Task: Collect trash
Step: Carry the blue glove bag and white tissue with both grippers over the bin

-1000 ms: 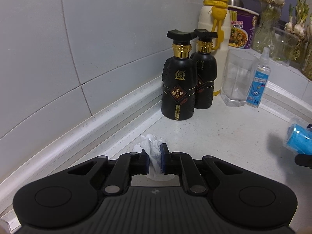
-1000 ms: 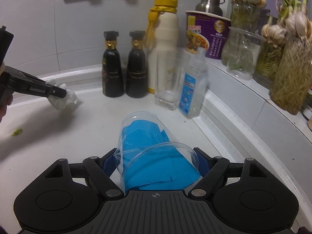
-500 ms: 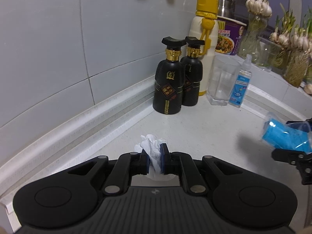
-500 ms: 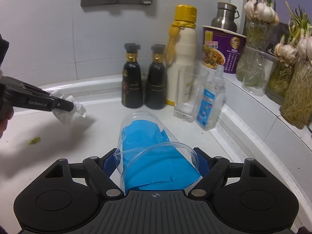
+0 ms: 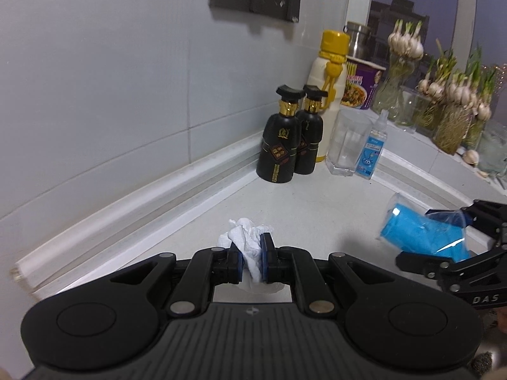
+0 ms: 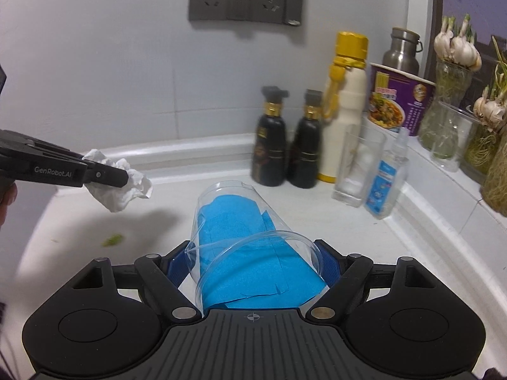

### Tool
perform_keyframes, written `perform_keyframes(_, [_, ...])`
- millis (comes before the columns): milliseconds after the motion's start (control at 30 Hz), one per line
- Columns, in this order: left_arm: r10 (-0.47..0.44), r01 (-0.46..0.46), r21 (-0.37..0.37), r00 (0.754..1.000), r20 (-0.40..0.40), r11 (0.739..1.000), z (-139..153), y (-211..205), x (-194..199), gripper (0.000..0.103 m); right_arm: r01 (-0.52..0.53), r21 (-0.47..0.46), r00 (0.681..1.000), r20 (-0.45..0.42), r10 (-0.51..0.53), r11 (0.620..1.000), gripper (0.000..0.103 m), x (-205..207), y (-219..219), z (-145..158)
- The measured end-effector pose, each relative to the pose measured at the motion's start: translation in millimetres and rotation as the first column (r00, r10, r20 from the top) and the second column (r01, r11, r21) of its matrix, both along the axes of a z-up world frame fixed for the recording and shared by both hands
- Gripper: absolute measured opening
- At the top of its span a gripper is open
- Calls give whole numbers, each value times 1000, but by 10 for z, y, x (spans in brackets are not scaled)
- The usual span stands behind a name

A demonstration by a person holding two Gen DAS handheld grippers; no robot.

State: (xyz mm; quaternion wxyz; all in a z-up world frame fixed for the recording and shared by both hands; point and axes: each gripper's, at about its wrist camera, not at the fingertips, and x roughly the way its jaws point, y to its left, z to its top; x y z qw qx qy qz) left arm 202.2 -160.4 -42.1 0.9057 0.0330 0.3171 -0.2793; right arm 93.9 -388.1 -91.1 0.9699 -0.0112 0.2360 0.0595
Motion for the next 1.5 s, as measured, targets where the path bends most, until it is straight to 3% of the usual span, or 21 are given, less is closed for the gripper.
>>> perform_keyframes(600, [88,-105,-138,989,-121,985,69,1151,-423,10,-45,71,997,-52,49,996,81,-587,1072,126])
perform_keyframes(1133, [172,-193,-114,970,-173,975,-151,2001,-691,10,-201,71,970,-121,209,977,81,-732,2197,12])
perform_keyframes(1500, [241,-266,-65,935,-259,962,-530,2551,-747,10,-380,8,909,-181,375,925,82,-788,3086,-143])
